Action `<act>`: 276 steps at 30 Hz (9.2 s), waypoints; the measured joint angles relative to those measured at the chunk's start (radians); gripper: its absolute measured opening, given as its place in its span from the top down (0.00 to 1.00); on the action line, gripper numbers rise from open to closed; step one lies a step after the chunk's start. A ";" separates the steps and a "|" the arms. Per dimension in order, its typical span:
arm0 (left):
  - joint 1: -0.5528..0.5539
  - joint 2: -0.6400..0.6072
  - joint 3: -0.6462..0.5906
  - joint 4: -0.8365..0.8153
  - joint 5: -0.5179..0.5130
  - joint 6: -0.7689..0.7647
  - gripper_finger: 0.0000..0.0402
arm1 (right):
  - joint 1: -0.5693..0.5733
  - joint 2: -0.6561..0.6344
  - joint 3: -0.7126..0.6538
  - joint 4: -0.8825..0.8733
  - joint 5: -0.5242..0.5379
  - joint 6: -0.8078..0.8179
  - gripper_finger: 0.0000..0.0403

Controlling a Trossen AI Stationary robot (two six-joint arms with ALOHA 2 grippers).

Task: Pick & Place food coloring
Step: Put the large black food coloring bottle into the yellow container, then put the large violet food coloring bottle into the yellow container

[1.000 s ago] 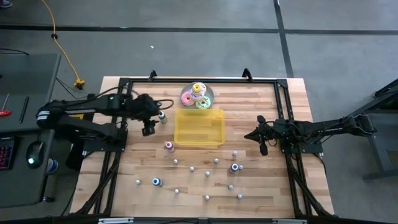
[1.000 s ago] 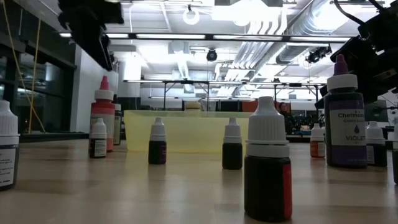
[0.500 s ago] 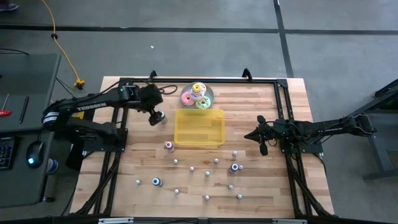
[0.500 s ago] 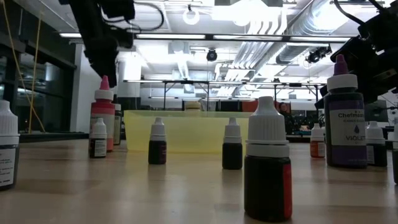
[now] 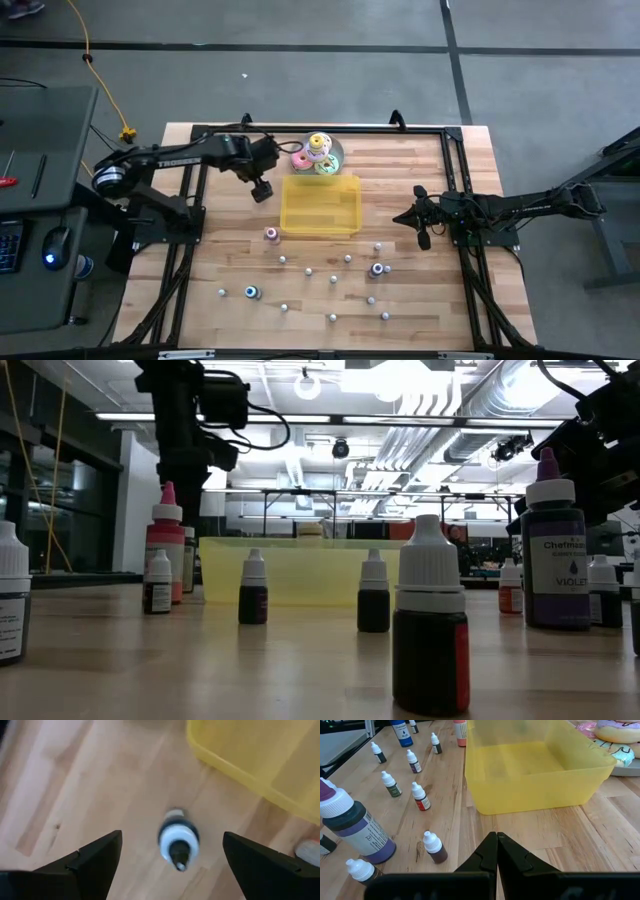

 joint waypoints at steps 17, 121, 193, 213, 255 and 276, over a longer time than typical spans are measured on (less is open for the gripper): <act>0.001 0.058 0.005 -0.017 0.013 0.075 0.23 | 0.000 0.000 0.000 0.000 0.000 0.000 1.00; 0.000 -0.535 0.167 -0.369 0.845 1.275 0.72 | 0.000 0.000 0.000 0.000 0.000 0.000 1.00; -0.222 0.957 1.288 -0.221 -0.006 0.384 0.72 | 0.000 0.000 0.000 0.000 0.000 0.000 1.00; -0.206 0.970 1.287 -0.206 0.009 0.409 0.72 | 0.000 0.000 0.000 0.000 0.000 0.000 1.00; -0.183 0.970 1.285 -0.203 0.025 0.399 0.57 | 0.000 0.000 0.000 0.000 0.000 0.000 1.00; -0.189 0.866 1.286 -0.245 -0.039 0.406 0.56 | 0.000 0.000 0.000 0.000 0.000 0.000 1.00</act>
